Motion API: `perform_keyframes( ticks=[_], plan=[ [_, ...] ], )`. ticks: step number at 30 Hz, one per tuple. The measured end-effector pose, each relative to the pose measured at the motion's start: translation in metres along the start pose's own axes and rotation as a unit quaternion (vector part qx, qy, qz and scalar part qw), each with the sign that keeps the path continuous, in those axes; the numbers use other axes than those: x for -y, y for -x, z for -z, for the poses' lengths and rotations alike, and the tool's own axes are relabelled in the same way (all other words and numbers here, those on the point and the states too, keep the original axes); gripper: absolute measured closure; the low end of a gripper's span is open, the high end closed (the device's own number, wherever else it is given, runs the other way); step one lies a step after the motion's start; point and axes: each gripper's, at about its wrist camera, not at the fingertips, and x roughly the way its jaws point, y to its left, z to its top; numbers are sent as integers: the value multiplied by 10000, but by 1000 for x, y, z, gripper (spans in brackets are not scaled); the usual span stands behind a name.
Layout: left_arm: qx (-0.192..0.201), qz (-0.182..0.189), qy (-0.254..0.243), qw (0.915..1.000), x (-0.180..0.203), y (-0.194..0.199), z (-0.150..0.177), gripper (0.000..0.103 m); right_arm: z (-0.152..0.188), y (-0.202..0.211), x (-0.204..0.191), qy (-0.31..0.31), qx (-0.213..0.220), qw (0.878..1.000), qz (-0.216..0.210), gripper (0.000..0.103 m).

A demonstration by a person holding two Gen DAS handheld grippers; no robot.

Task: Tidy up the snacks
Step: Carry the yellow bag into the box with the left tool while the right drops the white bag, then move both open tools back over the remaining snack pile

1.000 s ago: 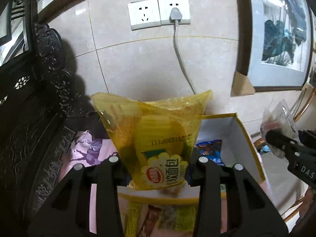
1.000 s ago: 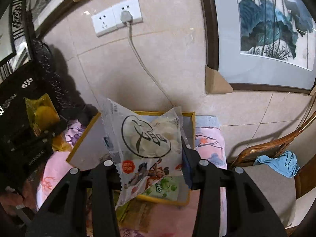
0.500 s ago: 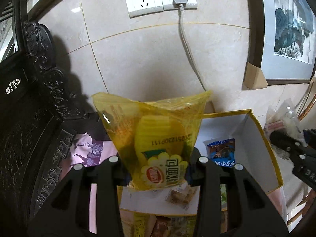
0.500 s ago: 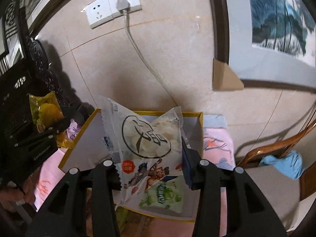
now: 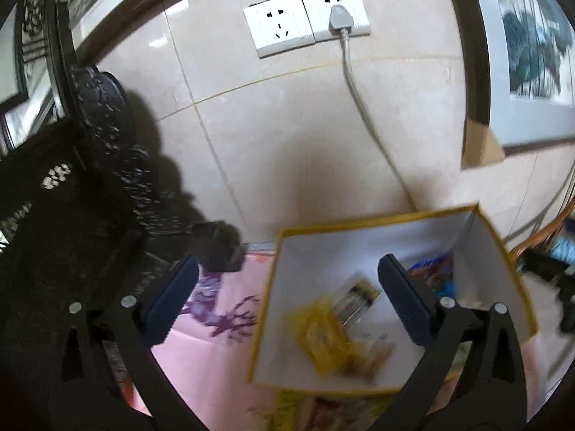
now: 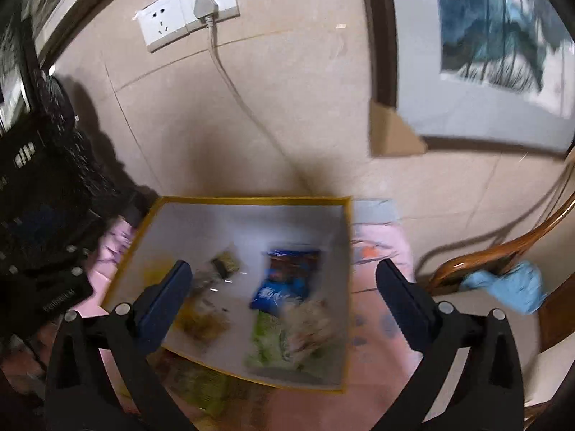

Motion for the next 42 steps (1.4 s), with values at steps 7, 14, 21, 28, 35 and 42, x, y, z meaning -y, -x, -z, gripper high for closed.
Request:
perform_keyframes(
  ticks=[7, 14, 21, 28, 35, 42],
  plan=[
    [-907, -374, -918, 9909, -2, 13, 107, 2, 91, 12, 33, -320, -1020, 9943, -29, 1],
    [-1987, 673, -790, 9745, 20, 25, 204, 2, 214, -14, 47, -754, -2460, 9662, 161, 1],
    [-1763, 1009, -1246, 9712, 38, 38, 210, 2, 226, -8, 27, -335, -2349, 9701, 520, 1],
    [-1894, 1127, -1175, 9683, 36, 21, 223, 2, 248, 2, 24, -769, -2390, 9640, 876, 1],
    [-2114, 2141, 193, 9535, 20, 20, 246, 2, 273, -2, -5, 84, -2160, 9698, 1130, 1],
    [-1729, 1866, 318, 9666, 32, 25, 259, 2, 288, 7, -3, -216, -1628, 9791, 1200, 1]
  ],
)
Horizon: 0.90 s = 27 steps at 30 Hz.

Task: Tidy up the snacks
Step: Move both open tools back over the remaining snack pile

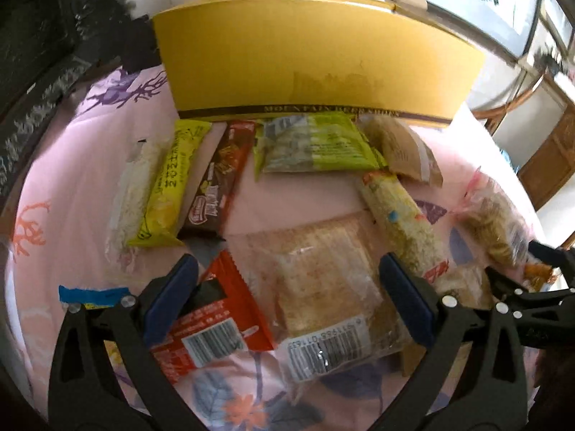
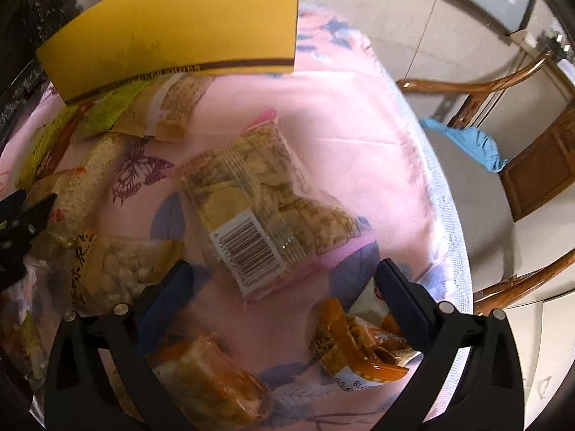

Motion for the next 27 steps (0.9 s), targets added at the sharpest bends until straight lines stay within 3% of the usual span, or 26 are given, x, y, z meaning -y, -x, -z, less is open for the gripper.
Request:
perform_keyframes(
  ticks=[4, 9, 12, 15, 19, 21, 23, 27],
  plan=[
    [-71, 69, -41, 9999, 0, -4, -1, 2, 9, 4, -6, -133, 355, 9992, 154, 1],
    [-388, -44, 34, 9992, 0, -7, -5, 2, -21, -5, 1, -59, -676, 9977, 17, 1],
    [-598, -174, 44, 9980, 0, 0, -15, 2, -41, 13, -1, 341, -265, 9990, -79, 1],
    [-193, -269, -140, 9994, 6, 14, -22, 2, -53, 18, -13, 988, 48, 9945, -355, 1],
    [-242, -397, -829, 9955, 23, 3, -29, 2, -43, -6, -30, 1618, -137, 9867, -107, 1],
    [-243, -380, -1201, 9917, 26, -3, -31, 2, -40, -7, -25, 1258, -9, 9918, -247, 1],
    [-343, -282, -1264, 9910, 29, -7, -33, 2, -36, -14, -11, 649, -17, 9966, -517, 1],
    [-630, -78, -1025, 9927, 34, -11, -34, 2, -34, -12, -5, 785, 137, 9955, -520, 1]
  ],
)
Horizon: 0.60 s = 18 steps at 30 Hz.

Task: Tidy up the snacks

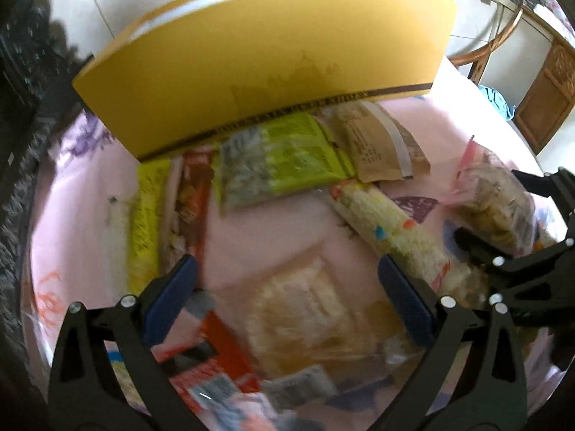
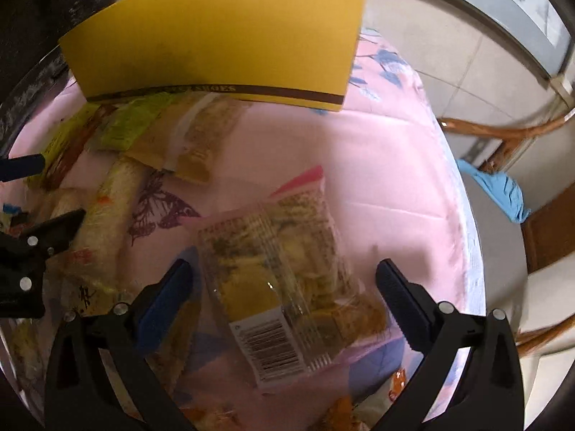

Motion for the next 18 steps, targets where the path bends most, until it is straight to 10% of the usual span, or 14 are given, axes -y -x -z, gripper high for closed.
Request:
perform_keyframes(
  ticks=[5, 8, 13, 18],
  plan=[
    [66, 127, -164, 9998, 11, 1, -1, 2, -1, 0, 8, -10, -106, 9999, -31, 3],
    [-360, -141, -222, 9990, 10, -17, 5, 2, -5, 3, -1, 64, -216, 9996, -144, 29],
    [-47, 474, -218, 9986, 10, -7, 12, 47, -1, 11, -13, 82, -200, 9997, -122, 39],
    [137, 347, -595, 9975, 25, -1, 15, 57, 4, 12, -20, 15, -80, 10000, -3, 37]
  ],
)
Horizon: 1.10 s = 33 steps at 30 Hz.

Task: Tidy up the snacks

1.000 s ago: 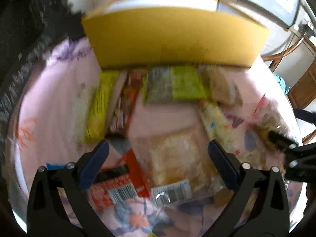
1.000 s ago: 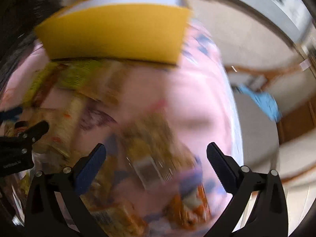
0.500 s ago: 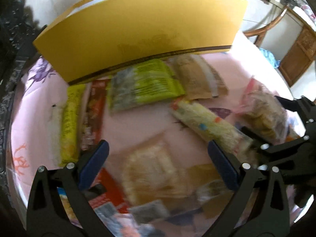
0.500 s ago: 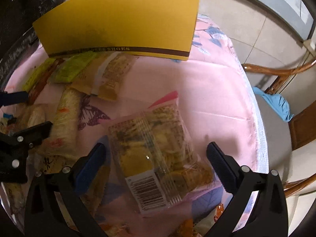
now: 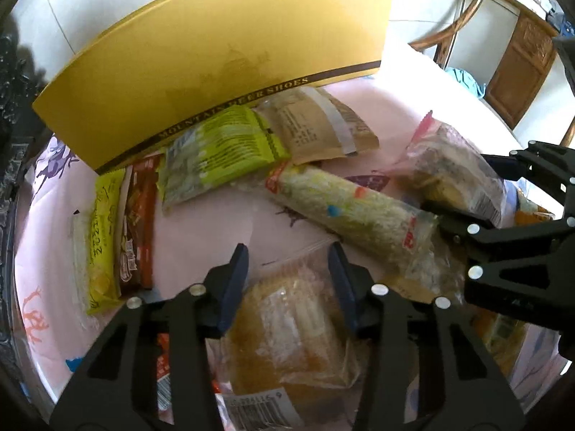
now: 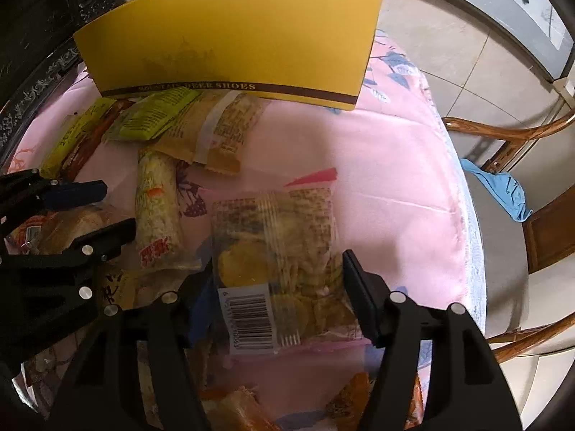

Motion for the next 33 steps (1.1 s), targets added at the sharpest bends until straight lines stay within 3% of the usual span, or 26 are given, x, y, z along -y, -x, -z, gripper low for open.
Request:
perform_keyframes(
  ticks=[5, 10, 15, 33],
  plan=[
    [129, 71, 246, 9996, -5, 1, 3, 51, 3, 4, -3, 50, 38, 10000, -9, 36],
    [385, -247, 283, 9986, -3, 3, 17, 48, 0, 0, 1, 12, 38, 10000, 1, 35],
    [340, -378, 128, 9986, 1, 5, 13, 48, 0, 1, 0, -45, -5, 10000, 49, 34],
    [259, -249, 310, 9989, -2, 3, 10, 48, -3, -2, 2, -90, -33, 9999, 56, 31]
  ],
)
